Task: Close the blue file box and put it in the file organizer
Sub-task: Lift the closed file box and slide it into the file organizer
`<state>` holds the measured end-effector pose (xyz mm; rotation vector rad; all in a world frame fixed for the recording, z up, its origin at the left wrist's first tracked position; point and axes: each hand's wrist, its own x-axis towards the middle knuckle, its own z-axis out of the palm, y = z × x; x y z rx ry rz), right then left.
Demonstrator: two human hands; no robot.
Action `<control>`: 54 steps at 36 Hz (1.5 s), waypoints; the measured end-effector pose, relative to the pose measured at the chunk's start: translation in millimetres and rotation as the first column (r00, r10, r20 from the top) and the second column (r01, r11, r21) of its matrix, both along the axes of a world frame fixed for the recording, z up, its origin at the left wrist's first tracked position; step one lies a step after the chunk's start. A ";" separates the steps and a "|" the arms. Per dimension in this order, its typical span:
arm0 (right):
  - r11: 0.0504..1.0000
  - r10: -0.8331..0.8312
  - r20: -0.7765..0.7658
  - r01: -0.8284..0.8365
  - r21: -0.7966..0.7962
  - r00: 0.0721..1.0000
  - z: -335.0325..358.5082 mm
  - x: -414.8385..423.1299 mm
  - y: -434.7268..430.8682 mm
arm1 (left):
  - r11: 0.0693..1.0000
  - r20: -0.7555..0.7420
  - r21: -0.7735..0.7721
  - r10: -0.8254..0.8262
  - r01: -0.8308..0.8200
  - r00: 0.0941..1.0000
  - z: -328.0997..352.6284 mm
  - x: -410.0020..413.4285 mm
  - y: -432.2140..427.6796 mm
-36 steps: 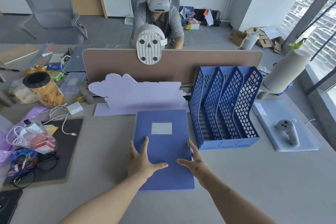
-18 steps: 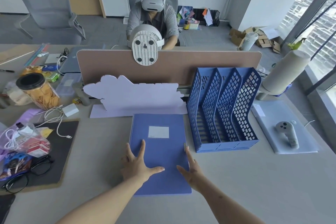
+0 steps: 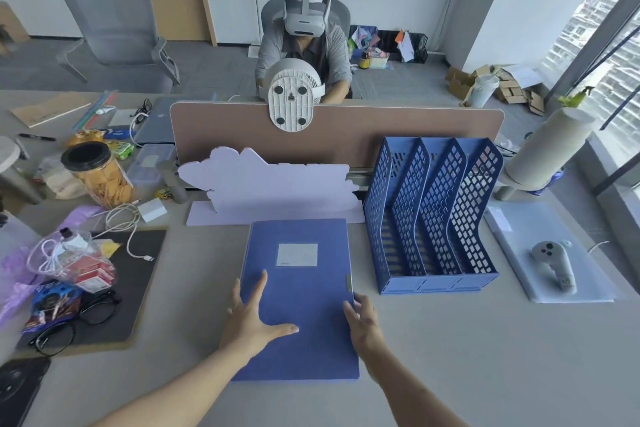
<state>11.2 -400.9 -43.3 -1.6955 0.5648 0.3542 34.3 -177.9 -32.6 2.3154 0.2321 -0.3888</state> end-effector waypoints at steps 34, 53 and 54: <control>0.674 0.106 0.477 0.290 -0.679 0.872 266.4 -30.1 -93.4 | 0.567 0.398 -0.704 -0.185 0.429 0.898 183.1 75.4 -172.6; 0.670 0.029 0.505 0.358 -0.650 0.863 234.7 12.0 -117.0 | 0.599 0.250 -0.658 -0.398 0.457 0.883 227.4 140.8 -214.2; 0.669 0.045 0.501 0.347 -0.658 0.864 235.8 15.4 -114.3 | 0.596 0.246 -0.655 -0.412 0.464 0.877 231.1 146.2 -210.7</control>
